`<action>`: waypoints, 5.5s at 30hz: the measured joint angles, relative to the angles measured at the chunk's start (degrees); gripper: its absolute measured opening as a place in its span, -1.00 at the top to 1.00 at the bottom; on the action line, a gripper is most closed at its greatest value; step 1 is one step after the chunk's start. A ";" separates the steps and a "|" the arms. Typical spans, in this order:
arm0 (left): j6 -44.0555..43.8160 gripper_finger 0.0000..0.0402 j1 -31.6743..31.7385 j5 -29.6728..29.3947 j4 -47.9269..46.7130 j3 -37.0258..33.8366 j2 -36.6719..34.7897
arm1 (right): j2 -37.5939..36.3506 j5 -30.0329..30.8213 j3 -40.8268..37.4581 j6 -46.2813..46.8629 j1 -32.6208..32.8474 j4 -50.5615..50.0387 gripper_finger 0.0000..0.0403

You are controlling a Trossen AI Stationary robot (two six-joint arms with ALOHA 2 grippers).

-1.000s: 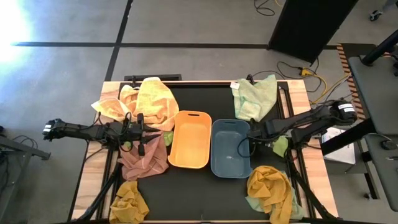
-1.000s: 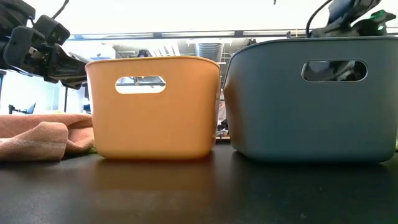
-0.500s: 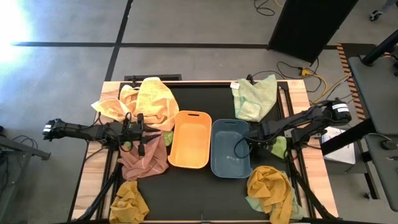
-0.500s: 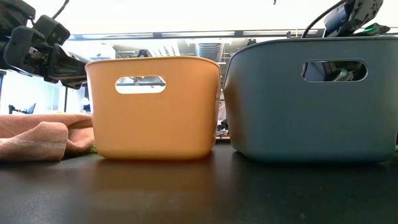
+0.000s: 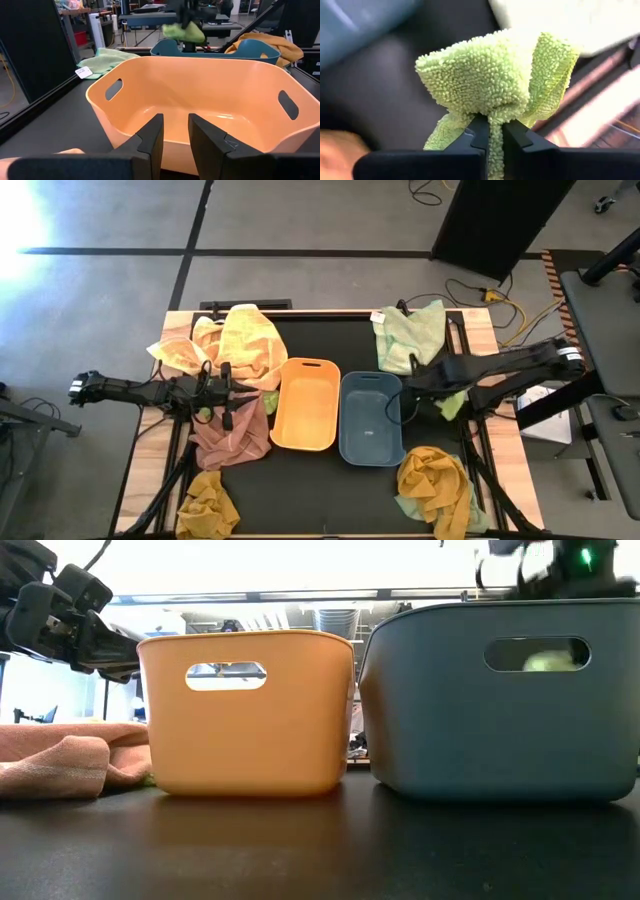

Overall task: Sort towels by color in basket
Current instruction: Put the light green towel into the blue bin, then put the top white towel into the blue bin

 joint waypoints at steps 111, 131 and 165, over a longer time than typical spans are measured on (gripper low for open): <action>0.00 0.63 0.00 0.00 -0.02 0.00 0.09 | 28.31 -12.96 -4.85 -2.62 -48.61 35.16 -0.01; -0.02 0.63 0.00 0.00 -0.02 0.00 0.09 | 14.61 0.39 3.47 -10.35 -46.28 32.90 0.94; 0.00 0.63 -0.02 0.00 -0.02 0.00 0.11 | -6.26 -9.51 12.48 -14.01 12.44 58.69 0.94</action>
